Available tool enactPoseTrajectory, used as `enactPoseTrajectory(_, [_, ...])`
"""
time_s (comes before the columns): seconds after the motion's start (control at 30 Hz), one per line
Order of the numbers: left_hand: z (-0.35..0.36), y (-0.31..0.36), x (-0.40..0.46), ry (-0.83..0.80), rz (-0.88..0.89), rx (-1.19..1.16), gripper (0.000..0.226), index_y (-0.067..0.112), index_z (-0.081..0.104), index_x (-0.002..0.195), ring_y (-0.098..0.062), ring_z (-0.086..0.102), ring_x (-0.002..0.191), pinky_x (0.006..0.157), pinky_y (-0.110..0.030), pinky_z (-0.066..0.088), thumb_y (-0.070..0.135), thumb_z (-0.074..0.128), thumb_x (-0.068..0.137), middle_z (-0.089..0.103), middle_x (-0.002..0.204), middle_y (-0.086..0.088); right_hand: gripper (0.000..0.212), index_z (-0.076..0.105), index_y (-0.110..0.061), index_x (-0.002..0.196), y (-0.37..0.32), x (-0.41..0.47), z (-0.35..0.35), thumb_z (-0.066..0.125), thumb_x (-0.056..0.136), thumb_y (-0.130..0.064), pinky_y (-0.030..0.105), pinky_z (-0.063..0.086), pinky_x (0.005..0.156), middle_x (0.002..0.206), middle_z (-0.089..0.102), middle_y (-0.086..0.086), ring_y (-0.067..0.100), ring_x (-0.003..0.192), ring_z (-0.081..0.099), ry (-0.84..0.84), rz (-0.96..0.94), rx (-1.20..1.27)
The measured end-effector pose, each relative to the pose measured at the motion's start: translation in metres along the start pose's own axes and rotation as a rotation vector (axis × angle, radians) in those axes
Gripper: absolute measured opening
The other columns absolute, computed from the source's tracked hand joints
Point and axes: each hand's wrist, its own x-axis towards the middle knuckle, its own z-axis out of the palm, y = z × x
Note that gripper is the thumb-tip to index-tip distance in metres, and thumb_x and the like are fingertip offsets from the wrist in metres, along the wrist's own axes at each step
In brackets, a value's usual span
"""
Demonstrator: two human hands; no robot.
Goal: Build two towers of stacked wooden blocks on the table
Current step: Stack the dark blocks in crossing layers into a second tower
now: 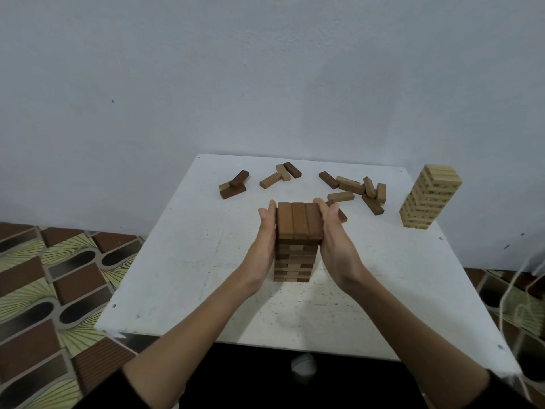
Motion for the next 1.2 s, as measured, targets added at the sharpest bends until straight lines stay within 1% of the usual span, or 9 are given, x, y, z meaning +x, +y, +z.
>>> enactPoseTrajectory(0.13, [0.001, 0.004, -0.006, -0.005, -0.007, 0.092, 0.088, 0.033, 0.005, 0.151, 0.001, 0.027, 0.126, 0.106, -0.023, 0.021, 0.069, 0.007, 0.071, 0.027, 0.150, 0.009, 0.084, 0.015, -0.032, 0.149, 0.002, 0.001, 0.001, 0.017, 0.073, -0.069, 0.039, 0.016, 0.118, 0.151, 0.028, -0.006, 0.012, 0.139, 0.023, -0.014, -0.009, -0.013])
enactPoseTrajectory(0.4, [0.001, 0.002, -0.004, -0.014, 0.011, 0.047, 0.086, 0.035, 0.006, 0.151, 0.000, 0.030, 0.124, 0.104, -0.022, 0.023, 0.068, 0.007, 0.072, 0.032, 0.138, 0.014, 0.082, 0.024, -0.031, 0.147, 0.008, 0.001, 0.002, 0.017, 0.076, -0.072, 0.034, 0.027, 0.112, 0.141, 0.041, -0.009, 0.008, 0.128, 0.038, -0.026, -0.018, -0.055])
enactPoseTrajectory(0.53, [0.001, -0.002, -0.004, -0.020, 0.016, 0.051, 0.069, 0.032, 0.014, 0.151, 0.000, 0.034, 0.127, 0.102, -0.017, 0.026, 0.060, 0.000, 0.089, 0.033, 0.143, 0.015, 0.048, 0.030, -0.041, 0.132, 0.009, 0.000, 0.000, 0.009, 0.093, -0.060, 0.021, 0.022, 0.108, 0.128, 0.042, -0.019, 0.001, 0.123, 0.032, -0.012, 0.007, -0.068])
enactPoseTrajectory(0.57, [0.000, -0.001, -0.005, -0.029, 0.015, 0.073, 0.072, 0.031, 0.014, 0.151, -0.002, 0.032, 0.132, 0.104, -0.018, 0.025, 0.063, 0.002, 0.088, 0.030, 0.147, 0.014, 0.049, 0.031, -0.039, 0.133, 0.008, 0.000, -0.001, 0.009, 0.094, -0.060, 0.020, 0.017, 0.111, 0.134, 0.040, -0.020, 0.000, 0.128, 0.029, -0.009, 0.002, -0.089])
enactPoseTrajectory(0.67, [-0.012, -0.001, -0.005, -0.015, 0.024, 0.182, 0.085, 0.029, 0.012, 0.151, -0.006, 0.014, 0.144, 0.108, -0.021, 0.017, 0.077, 0.022, 0.082, 0.016, 0.157, 0.011, 0.077, 0.007, -0.029, 0.151, 0.007, 0.005, -0.012, 0.016, 0.085, -0.070, 0.041, 0.008, 0.119, 0.158, 0.011, -0.010, 0.011, 0.145, 0.009, -0.057, -0.045, -0.168])
enactPoseTrajectory(0.73, [-0.026, 0.003, -0.003, -0.088, 0.108, 0.286, 0.107, 0.031, 0.007, 0.151, 0.002, 0.010, 0.142, 0.111, -0.020, 0.015, 0.084, 0.047, 0.067, 0.011, 0.156, 0.017, 0.084, 0.006, -0.027, 0.150, 0.002, 0.007, -0.024, 0.040, 0.084, -0.066, 0.035, 0.011, 0.117, 0.157, 0.011, -0.011, 0.007, 0.143, 0.012, -0.101, -0.114, -0.231])
enactPoseTrajectory(0.83, [-0.043, 0.012, 0.003, -0.147, 0.177, 0.432, 0.117, 0.033, 0.010, 0.148, 0.006, 0.019, 0.139, 0.114, -0.018, 0.019, 0.064, 0.075, 0.055, 0.022, 0.153, 0.018, 0.103, 0.011, -0.031, 0.148, -0.008, 0.010, -0.042, 0.071, 0.066, -0.052, 0.019, 0.019, 0.110, 0.149, 0.025, -0.018, -0.003, 0.136, 0.024, -0.219, -0.184, -0.375])
enactPoseTrajectory(1.0, [-0.047, 0.020, 0.015, -0.184, 0.211, 0.593, 0.111, 0.033, 0.009, 0.147, -0.002, 0.029, 0.137, 0.117, -0.025, 0.020, 0.034, 0.080, 0.062, 0.036, 0.144, 0.010, 0.108, 0.009, -0.030, 0.147, -0.013, 0.020, -0.046, 0.078, 0.065, -0.041, 0.022, 0.017, 0.110, 0.143, 0.034, -0.013, 0.002, 0.134, 0.029, -0.266, -0.239, -0.600])
enactPoseTrajectory(1.2, [-0.043, 0.018, 0.019, -0.185, 0.213, 0.558, 0.114, 0.031, 0.010, 0.147, -0.009, 0.038, 0.133, 0.118, -0.034, 0.022, 0.045, 0.079, 0.056, 0.044, 0.134, 0.004, 0.105, 0.010, -0.029, 0.147, -0.015, 0.022, -0.039, 0.079, 0.069, -0.035, 0.017, 0.019, 0.103, 0.123, 0.037, -0.024, -0.001, 0.122, 0.031, -0.243, -0.232, -0.624])
